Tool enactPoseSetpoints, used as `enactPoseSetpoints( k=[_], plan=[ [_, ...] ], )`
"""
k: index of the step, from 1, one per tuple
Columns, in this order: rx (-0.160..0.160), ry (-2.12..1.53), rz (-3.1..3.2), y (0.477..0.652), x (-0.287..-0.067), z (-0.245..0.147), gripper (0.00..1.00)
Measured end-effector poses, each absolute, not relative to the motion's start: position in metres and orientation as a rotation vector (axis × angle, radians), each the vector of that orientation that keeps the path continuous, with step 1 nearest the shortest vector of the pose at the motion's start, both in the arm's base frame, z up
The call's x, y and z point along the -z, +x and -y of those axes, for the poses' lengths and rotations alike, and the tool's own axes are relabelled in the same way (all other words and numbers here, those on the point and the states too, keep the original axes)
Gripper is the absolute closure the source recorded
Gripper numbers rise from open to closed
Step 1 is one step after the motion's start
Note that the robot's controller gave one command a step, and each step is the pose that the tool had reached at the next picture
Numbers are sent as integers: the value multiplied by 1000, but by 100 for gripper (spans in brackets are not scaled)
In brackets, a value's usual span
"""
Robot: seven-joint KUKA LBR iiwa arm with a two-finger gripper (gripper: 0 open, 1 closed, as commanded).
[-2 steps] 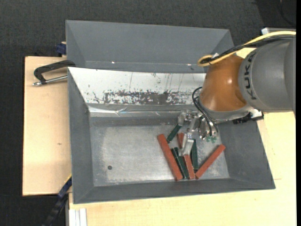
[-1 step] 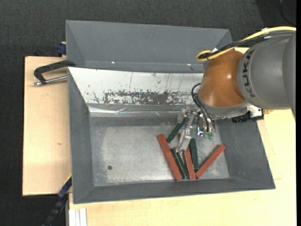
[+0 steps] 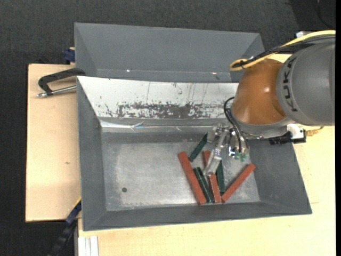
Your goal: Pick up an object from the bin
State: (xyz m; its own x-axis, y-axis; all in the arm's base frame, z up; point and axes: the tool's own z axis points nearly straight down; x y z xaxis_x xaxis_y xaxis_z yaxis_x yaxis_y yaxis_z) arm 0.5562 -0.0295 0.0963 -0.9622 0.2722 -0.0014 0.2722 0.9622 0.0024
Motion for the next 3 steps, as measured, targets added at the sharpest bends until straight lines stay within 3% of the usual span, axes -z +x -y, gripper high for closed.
enactPoseSetpoints(
  k=[1, 3],
  plan=[
    [-1, 410, -3110, 577, -95, 25, 0],
    [-5, 833, -3026, 570, -75, 28, 0]
  ],
)
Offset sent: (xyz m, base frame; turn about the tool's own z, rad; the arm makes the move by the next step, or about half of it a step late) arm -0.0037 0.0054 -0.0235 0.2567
